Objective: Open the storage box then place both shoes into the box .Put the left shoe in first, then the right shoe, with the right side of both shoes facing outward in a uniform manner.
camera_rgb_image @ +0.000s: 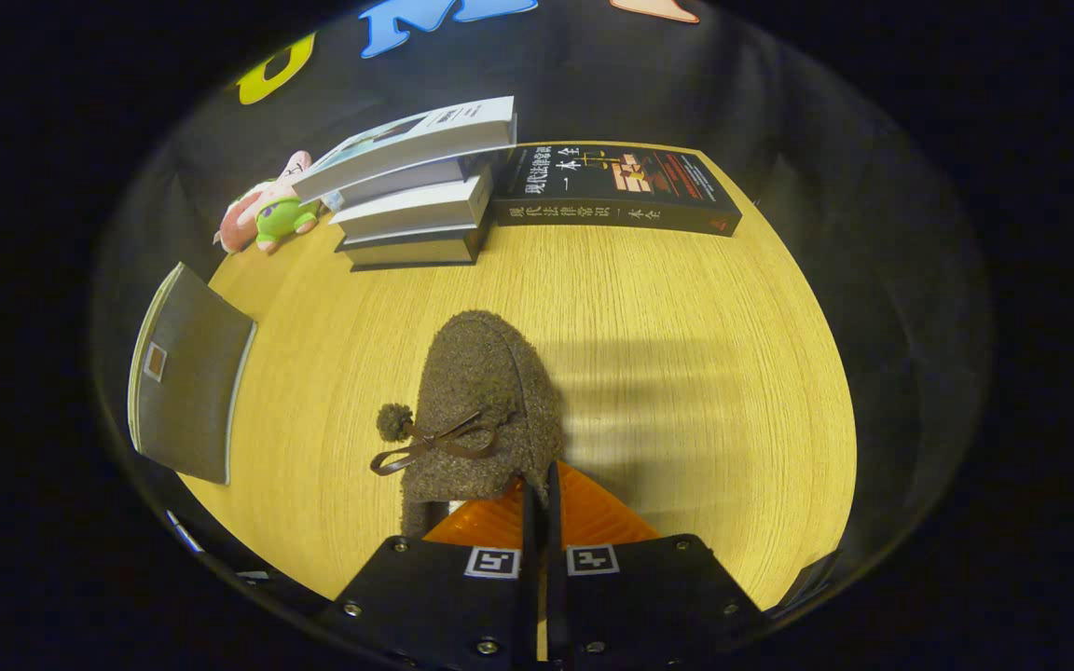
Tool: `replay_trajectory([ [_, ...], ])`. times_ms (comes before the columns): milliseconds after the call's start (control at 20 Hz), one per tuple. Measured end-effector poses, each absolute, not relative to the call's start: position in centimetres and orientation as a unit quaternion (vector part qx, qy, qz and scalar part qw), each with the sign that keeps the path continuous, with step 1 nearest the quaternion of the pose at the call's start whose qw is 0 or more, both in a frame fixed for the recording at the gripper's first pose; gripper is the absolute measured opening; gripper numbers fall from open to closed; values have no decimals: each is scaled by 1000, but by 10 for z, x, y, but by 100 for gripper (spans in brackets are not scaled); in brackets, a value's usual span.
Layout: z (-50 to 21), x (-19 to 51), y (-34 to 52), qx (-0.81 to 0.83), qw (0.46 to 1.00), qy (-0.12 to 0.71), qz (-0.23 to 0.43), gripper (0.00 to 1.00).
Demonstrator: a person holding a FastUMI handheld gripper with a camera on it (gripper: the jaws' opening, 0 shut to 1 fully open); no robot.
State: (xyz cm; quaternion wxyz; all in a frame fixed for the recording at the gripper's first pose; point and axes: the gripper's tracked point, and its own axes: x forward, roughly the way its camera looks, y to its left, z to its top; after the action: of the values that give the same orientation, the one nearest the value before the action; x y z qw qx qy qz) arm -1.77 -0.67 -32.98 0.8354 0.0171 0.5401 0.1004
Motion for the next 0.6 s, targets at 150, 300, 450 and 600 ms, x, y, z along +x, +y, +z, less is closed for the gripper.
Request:
replay_trajectory([
  [150,-289,-16,26,61,837,532,110,4],
  [300,-245,-12,70,90,839,521,128,4],
  [450,-210,-9,112,85,845,505,152,4],
  [600,-191,-12,149,82,843,504,169,4],
])
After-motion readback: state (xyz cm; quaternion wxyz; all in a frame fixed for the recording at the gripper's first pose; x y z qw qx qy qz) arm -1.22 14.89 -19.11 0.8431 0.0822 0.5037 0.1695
